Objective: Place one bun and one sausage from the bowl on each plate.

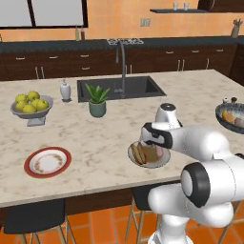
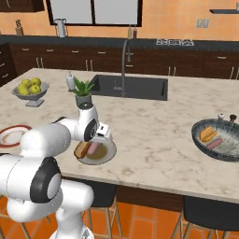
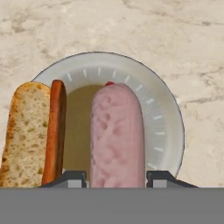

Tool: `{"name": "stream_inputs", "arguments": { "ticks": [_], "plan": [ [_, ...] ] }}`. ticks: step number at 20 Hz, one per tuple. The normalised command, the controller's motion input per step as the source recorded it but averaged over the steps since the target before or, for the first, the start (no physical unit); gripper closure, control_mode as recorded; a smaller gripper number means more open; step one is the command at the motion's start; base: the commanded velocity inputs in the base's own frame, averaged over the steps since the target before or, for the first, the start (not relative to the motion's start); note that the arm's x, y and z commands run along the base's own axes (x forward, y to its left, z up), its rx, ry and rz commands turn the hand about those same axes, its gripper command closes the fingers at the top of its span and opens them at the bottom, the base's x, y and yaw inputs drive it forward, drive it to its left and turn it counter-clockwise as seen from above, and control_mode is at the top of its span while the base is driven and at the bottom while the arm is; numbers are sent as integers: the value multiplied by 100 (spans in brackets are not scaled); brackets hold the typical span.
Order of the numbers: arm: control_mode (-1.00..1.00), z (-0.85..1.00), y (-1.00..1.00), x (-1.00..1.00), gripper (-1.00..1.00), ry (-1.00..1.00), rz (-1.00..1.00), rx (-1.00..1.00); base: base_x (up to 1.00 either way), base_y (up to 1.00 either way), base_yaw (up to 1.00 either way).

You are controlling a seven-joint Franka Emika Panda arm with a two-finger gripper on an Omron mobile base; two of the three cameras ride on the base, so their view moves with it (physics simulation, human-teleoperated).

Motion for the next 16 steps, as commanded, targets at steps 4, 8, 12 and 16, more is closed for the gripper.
{"name": "stream_inputs", "arguments": {
  "ticks": [4,8,12,16],
  "plan": [
    [-100,-31,0,0,100,0,1,0,0,0,0],
    [-100,-26,0,0,100,0,2,0,0,0,0],
    [-100,-7,0,0,-100,0,1,0,0,0,0],
    [-100,0,0,4,-100,0,0,0,0,0,0]
  ]
}}
